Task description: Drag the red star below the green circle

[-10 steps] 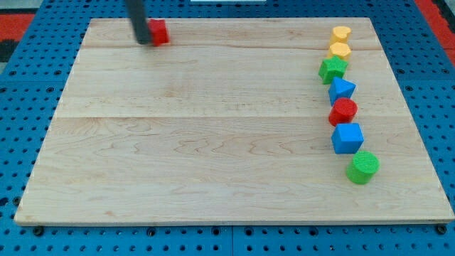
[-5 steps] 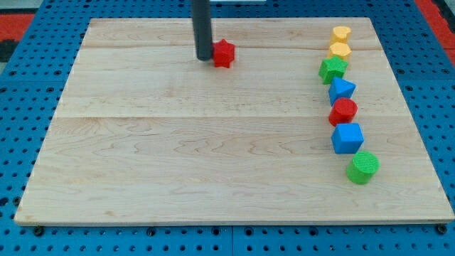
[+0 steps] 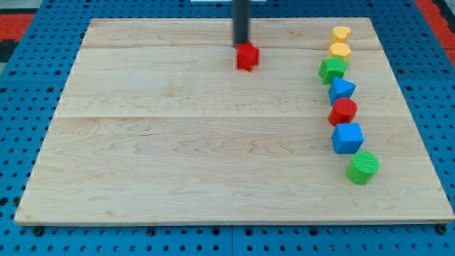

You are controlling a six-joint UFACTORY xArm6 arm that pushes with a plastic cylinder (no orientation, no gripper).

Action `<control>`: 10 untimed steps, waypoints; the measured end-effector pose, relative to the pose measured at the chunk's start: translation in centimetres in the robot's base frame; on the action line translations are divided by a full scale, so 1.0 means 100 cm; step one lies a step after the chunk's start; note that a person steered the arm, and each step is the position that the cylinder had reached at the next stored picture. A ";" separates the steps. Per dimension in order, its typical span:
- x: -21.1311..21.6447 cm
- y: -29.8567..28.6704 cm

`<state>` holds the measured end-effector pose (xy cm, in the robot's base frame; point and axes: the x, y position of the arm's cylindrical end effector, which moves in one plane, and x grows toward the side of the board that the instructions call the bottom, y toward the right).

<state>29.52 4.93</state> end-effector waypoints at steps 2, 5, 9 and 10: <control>0.132 0.017; 0.254 0.009; 0.288 0.058; 0.311 0.054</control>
<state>60.59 10.38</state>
